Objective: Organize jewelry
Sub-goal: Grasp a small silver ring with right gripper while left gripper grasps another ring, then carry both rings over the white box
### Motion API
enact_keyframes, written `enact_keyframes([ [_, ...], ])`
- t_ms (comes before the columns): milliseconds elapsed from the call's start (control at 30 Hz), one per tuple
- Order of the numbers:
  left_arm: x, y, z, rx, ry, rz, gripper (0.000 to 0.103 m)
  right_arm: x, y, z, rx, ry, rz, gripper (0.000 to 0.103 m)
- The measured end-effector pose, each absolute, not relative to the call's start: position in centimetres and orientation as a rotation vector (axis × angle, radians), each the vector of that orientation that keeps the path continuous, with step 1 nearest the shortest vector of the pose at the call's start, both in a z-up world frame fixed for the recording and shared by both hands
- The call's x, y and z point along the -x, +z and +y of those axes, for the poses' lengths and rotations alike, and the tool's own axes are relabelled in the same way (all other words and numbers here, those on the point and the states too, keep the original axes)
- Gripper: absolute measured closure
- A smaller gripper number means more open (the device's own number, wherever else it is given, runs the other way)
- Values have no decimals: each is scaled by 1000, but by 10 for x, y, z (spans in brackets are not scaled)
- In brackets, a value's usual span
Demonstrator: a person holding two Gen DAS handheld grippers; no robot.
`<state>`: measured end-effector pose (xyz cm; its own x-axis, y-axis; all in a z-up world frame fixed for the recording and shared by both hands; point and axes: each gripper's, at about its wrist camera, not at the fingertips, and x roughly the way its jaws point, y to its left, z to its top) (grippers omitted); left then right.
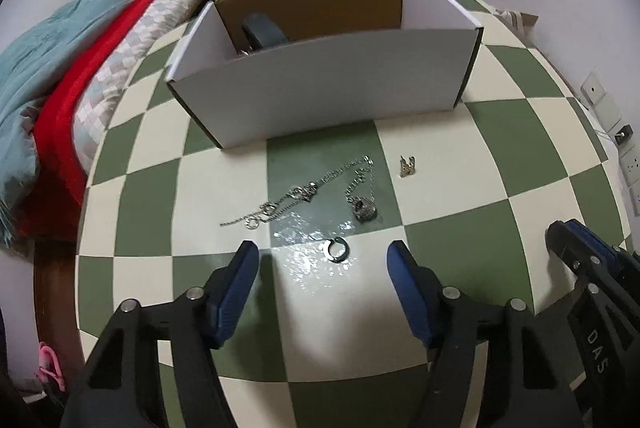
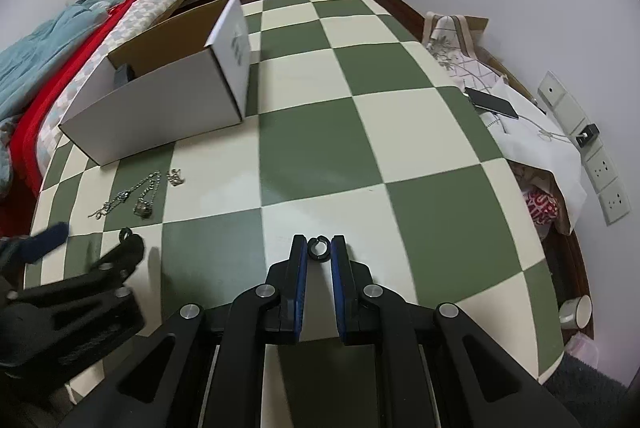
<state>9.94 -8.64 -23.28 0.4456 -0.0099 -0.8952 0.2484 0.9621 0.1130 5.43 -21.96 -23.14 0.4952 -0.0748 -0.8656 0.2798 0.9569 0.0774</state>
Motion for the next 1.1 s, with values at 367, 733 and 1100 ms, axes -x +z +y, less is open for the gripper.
enact_keyframes([
  [367, -100, -230, -85, -200, -194, 1105, 93, -52, -231, -222, -236, -226, 1026, 90],
  [733, -92, -209, -67, -176, -166, 1061, 93, -50, -213, -218, -242, -222, 980, 90],
  [1100, -114, -123, -36, -81, -126, 908, 93, -76, -151, -182, -187, -127, 850, 90],
])
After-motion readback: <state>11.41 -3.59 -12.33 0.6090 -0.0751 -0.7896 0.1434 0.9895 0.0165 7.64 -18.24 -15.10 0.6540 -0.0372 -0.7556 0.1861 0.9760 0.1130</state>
